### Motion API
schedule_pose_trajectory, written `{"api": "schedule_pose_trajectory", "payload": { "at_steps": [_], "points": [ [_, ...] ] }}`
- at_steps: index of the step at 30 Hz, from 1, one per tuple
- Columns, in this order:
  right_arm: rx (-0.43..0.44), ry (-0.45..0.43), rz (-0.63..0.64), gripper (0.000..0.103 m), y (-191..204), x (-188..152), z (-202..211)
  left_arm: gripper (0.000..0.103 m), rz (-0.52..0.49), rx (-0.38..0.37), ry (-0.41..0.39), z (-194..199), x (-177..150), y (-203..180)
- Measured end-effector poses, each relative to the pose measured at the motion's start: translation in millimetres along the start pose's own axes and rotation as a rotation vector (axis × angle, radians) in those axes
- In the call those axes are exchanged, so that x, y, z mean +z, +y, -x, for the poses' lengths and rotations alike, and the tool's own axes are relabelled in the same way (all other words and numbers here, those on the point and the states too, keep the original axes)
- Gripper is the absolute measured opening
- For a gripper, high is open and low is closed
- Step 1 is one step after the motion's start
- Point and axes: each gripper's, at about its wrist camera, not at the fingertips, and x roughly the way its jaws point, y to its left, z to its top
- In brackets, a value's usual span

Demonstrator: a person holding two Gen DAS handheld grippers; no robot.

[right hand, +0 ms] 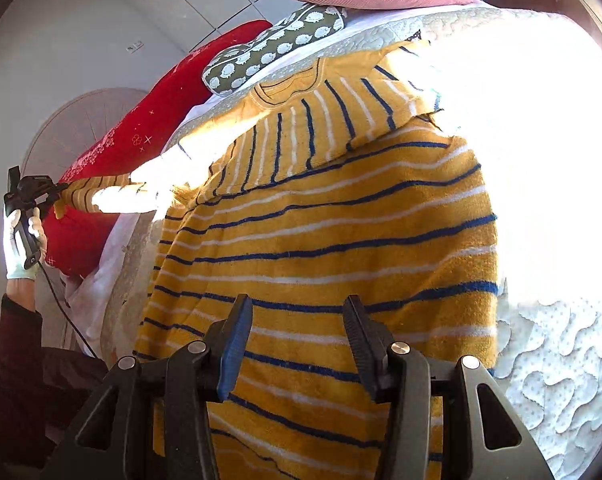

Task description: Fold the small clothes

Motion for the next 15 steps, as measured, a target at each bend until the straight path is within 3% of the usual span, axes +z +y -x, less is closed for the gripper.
{"api": "schedule_pose_trajectory", "payload": {
  "at_steps": [4, 8, 12, 15],
  "points": [
    [0.012, -0.032, -0.035, 0.051, -12.9, -10.5, 13.8, 0.008, -0.149, -0.105, 0.033, 7.9, -39.4, -88.0],
    [0.012, -0.059, -0.082, 0.051, -31.8, -20.3, 30.1, 0.009, -0.347, -0.240, 0.100, 8.0, -107.7, -198.9],
    [-0.007, -0.079, -0.132, 0.051, -51.1, -26.6, 46.0, 0.014, -0.558, -0.404, 0.281, -3.1, -191.1, -290.4],
    [-0.016, -0.108, -0.159, 0.051, -61.9, -26.9, 61.1, 0.016, -0.607, -0.552, 0.414, 0.0, -233.8, -311.7]
  ]
}}
